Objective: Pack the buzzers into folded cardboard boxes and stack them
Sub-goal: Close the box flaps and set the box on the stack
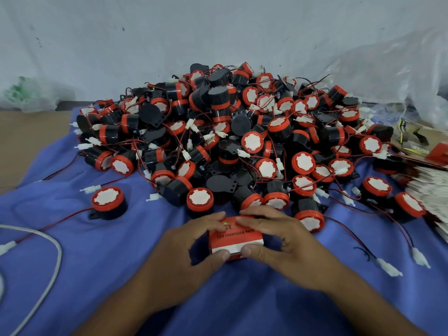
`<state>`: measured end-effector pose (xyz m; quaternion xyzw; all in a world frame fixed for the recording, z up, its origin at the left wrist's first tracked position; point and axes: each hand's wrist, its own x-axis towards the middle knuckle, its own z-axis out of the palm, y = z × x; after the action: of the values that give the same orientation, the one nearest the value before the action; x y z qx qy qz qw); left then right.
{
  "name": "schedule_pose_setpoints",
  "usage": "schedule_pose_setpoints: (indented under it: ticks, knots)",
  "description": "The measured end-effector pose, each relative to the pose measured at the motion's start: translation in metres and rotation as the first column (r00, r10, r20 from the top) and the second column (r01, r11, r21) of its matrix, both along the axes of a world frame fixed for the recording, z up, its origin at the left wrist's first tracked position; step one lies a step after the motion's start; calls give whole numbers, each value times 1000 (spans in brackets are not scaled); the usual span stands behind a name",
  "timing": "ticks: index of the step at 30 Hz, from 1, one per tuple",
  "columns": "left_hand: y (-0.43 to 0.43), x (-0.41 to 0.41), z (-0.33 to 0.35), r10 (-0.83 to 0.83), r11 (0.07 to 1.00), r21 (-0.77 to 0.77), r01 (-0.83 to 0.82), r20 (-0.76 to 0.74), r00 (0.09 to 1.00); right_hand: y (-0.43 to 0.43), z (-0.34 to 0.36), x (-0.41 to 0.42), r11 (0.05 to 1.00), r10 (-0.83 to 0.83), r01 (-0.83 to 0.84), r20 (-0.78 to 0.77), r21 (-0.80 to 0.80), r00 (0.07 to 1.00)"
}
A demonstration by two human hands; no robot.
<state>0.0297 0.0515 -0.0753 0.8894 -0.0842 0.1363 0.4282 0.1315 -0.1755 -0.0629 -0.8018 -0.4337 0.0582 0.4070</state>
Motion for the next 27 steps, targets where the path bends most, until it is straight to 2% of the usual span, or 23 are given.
schedule_pose_setpoints:
  ticks: [5, 12, 16, 19, 22, 27]
  knots:
    - [-2, 3, -1, -25, 998, -55, 27, 38, 999, 4, 1, -1, 997, -10, 8, 26, 75, 1000]
    - [-1, 1, -2, -55, 997, -57, 58, 53, 997, 2, -6, -1, 999, 26, -21, 167, -29, 986]
    - [-2, -1, 0, -58, 998, 30, 56, 75, 996, 1, -7, -4, 992, 78, -50, 261, -113, 962]
    - [-4, -4, 3, -60, 981, 192, 31, 149, 987, 1, -7, -7, 991, 86, -39, 381, -128, 921]
    - [-4, -5, 2, -92, 948, 317, 28, 190, 977, 4, -6, -7, 993, 89, -47, 422, -108, 902]
    - [-4, -2, 0, -56, 971, 241, 7, 195, 979, 10, -8, -3, 999, 35, -19, 415, -42, 909]
